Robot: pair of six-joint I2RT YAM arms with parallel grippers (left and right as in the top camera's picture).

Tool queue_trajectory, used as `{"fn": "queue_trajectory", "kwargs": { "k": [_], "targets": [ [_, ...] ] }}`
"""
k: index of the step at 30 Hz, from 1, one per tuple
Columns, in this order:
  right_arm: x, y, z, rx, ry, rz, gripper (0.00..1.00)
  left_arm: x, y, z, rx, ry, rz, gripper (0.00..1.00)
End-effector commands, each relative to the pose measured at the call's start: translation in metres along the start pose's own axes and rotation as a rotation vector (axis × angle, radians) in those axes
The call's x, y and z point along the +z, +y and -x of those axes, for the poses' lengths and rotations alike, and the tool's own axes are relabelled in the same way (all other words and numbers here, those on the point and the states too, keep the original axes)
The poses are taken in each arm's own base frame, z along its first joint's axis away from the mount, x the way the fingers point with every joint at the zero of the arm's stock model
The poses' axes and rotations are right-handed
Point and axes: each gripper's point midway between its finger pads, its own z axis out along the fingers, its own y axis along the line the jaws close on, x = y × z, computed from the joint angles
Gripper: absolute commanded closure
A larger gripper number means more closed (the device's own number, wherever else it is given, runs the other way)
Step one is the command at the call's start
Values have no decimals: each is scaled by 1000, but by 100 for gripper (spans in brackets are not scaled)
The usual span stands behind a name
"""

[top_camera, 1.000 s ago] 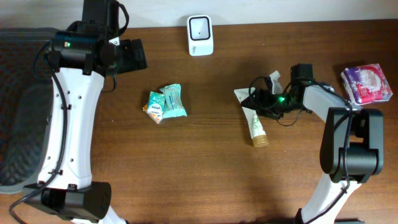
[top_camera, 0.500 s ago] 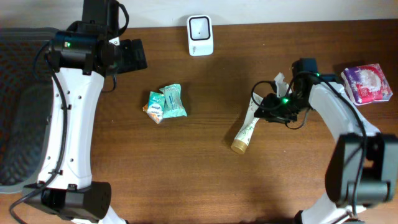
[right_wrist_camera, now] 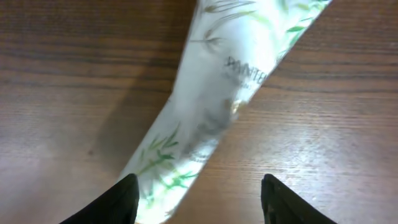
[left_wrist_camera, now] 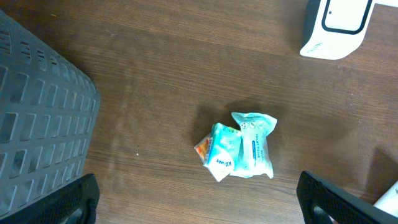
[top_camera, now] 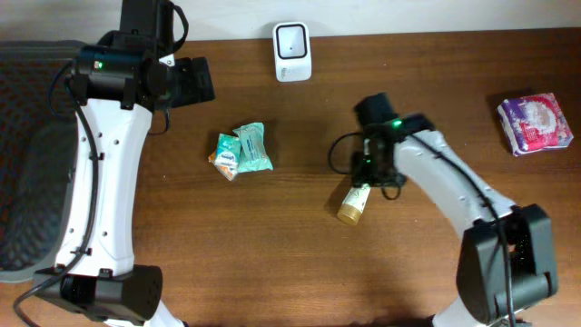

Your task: Scan the item barcode

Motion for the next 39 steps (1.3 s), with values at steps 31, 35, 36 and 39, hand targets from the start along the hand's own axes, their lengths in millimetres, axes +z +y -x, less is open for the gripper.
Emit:
{"fn": "queue_trajectory", "kwargs": {
  "k": [31,35,36,39],
  "targets": [
    [-5,-48,3,283,15,-418,50,-3,2,3,8,-15,4,1],
    [-7,-21,14,144,48,-268,32,-3,1,3,8,-15,4,1],
    [-4,-21,9,151,62,-273,31,-3,1,3,8,-15,4,1],
    [10,-28,-9,292,89,-312,32,-3,1,3,8,-15,4,1]
  ]
}}
